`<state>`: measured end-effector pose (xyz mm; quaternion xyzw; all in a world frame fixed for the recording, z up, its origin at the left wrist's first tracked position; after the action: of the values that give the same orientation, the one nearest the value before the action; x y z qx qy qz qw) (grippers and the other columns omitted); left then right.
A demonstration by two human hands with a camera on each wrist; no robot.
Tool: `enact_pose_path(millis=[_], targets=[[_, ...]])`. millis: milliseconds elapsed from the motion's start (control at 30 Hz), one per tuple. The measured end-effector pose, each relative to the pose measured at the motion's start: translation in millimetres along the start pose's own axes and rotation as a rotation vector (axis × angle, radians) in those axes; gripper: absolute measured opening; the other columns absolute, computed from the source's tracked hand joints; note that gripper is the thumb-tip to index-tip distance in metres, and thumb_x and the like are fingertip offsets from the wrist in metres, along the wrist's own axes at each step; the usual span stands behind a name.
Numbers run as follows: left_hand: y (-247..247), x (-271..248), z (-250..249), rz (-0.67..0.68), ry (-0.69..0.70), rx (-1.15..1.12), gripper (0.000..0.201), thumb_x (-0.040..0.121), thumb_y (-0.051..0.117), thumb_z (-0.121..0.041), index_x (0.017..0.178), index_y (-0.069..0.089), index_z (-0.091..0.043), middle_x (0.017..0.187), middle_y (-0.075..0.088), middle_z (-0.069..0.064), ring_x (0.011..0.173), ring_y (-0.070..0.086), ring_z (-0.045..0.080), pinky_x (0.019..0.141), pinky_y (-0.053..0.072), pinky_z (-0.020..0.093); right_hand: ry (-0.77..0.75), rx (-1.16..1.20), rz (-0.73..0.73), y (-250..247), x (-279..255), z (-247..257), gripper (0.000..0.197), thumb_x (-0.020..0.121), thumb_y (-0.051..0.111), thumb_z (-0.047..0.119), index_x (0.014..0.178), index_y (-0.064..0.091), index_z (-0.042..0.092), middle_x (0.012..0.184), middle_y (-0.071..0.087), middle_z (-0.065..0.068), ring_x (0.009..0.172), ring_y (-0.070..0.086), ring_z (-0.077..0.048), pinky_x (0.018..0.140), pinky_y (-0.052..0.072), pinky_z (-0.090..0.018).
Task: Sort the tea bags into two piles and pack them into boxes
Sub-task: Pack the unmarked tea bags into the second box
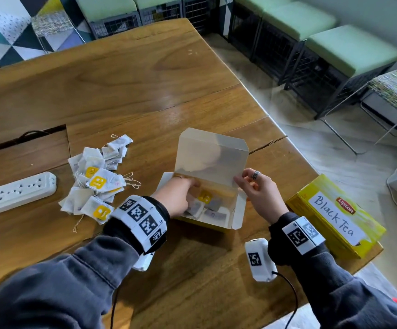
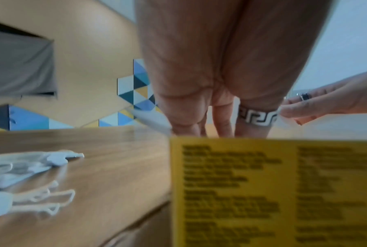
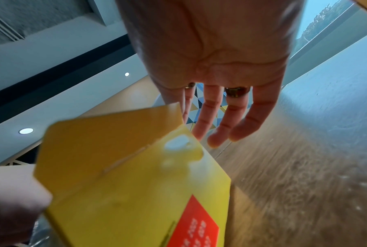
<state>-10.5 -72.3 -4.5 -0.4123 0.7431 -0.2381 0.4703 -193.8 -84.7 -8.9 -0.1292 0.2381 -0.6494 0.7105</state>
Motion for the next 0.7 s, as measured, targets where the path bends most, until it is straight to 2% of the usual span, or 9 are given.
enact_pose_path(millis=[100,167,233,300,367,433,567,633,700], targets=[[-27.5,-14.2,-5.8,-0.139,0.167,-0.116,0.039,0.089,0.058,-0.012,0.126,0.055,-0.022,0.125,0.058,-0.001,0.108,0.056,0.010,0.085,0.044,0.015,-0.004,-0.012,-0.024,-3.8,0.6,0.1,0.016,0.094,0.050,0.031,0.089,0.058,0.019,0.081,0.058,0.002,0.070,0.051,-0.014,0.063,0.046,-0.026],[-58.7,-30.1,5.7,-0.376,0.200,-0.226,0.028,0.089,0.056,-0.010,0.114,0.063,-0.020,0.110,0.063,-0.004,0.096,0.058,0.007,0.077,0.042,0.007,-0.019,-0.021,-0.067,-8.3,0.6,1.6,0.014,0.095,0.050,0.028,0.087,0.056,0.019,0.076,0.055,0.007,0.066,0.048,-0.008,0.056,0.040,-0.012],[-88.7,-45.8,42.8,-0.635,0.105,-0.301,0.023,0.088,0.055,-0.008,0.106,0.065,-0.019,0.100,0.063,-0.004,0.089,0.058,0.011,0.073,0.044,0.011,-0.024,-0.019,-0.104,-12.1,0.2,2.3,0.013,0.096,0.049,0.025,0.086,0.055,0.020,0.074,0.053,0.010,0.064,0.046,-0.004,0.051,0.037,-0.006],[-104.5,-52.9,95.9,-0.757,-0.085,-0.276,0.023,0.087,0.055,-0.009,0.106,0.063,-0.019,0.102,0.063,0.002,0.090,0.058,0.019,0.077,0.048,0.028,-0.025,-0.030,-0.119,-13.6,0.2,2.7,0.012,0.096,0.049,0.025,0.087,0.055,0.019,0.074,0.053,0.010,0.064,0.046,-0.003,0.052,0.037,-0.006],[-102.9,-48.9,145.3,-0.677,-0.299,-0.162,0.029,0.085,0.060,-0.015,0.114,0.060,-0.016,0.112,0.061,0.008,0.101,0.055,0.027,0.086,0.045,0.038,-0.022,-0.047,-0.123,-13.7,0.8,2.6,0.012,0.096,0.049,0.026,0.088,0.056,0.019,0.074,0.053,0.010,0.065,0.047,-0.003,0.053,0.038,-0.008],[-91.4,-42.2,174.1,-0.527,-0.423,-0.047,0.042,0.084,0.064,-0.021,0.124,0.054,-0.015,0.124,0.057,0.013,0.115,0.049,0.032,0.094,0.042,0.041,-0.019,-0.052,-0.123,-12.8,1.5,2.6,0.012,0.096,0.049,0.026,0.088,0.056,0.020,0.075,0.054,0.007,0.065,0.046,-0.003,0.055,0.037,-0.012],[-76.2,-34.6,183.4,-0.404,-0.465,-0.032,0.067,0.079,0.071,-0.028,0.137,0.041,-0.013,0.135,0.049,0.016,0.125,0.044,0.032,0.099,0.039,0.039,-0.011,-0.049,-0.116,-10.8,0.8,3.3,0.013,0.095,0.050,0.027,0.090,0.058,0.019,0.080,0.056,0.002,0.067,0.047,-0.004,0.058,0.039,-0.017],[-72.8,-32.2,183.4,-0.390,-0.463,-0.103,0.063,0.078,0.073,-0.022,0.134,0.045,-0.012,0.130,0.054,0.014,0.121,0.048,0.032,0.091,0.041,0.035,-0.009,-0.059,-0.115,-10.6,0.6,4.3,0.013,0.095,0.050,0.027,0.090,0.058,0.018,0.082,0.057,0.002,0.068,0.047,-0.004,0.058,0.039,-0.017],[-67.1,-28.1,179.0,-0.345,-0.406,-0.149,0.039,0.078,0.073,-0.019,0.112,0.060,-0.007,0.102,0.063,0.012,0.106,0.056,0.034,0.073,0.039,0.031,-0.006,-0.060,-0.113,-10.4,1.1,4.1,0.014,0.095,0.050,0.027,0.091,0.059,0.017,0.085,0.059,0.000,0.070,0.049,-0.007,0.059,0.040,-0.017]])
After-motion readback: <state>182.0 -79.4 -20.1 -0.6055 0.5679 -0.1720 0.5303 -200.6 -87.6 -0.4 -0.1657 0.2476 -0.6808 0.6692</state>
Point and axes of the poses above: each hand's wrist, its own x-axis towards the middle knuckle, its own y-axis out of the palm, z = x × y, the point moved 8 cm from there along x, towards the middle knuckle
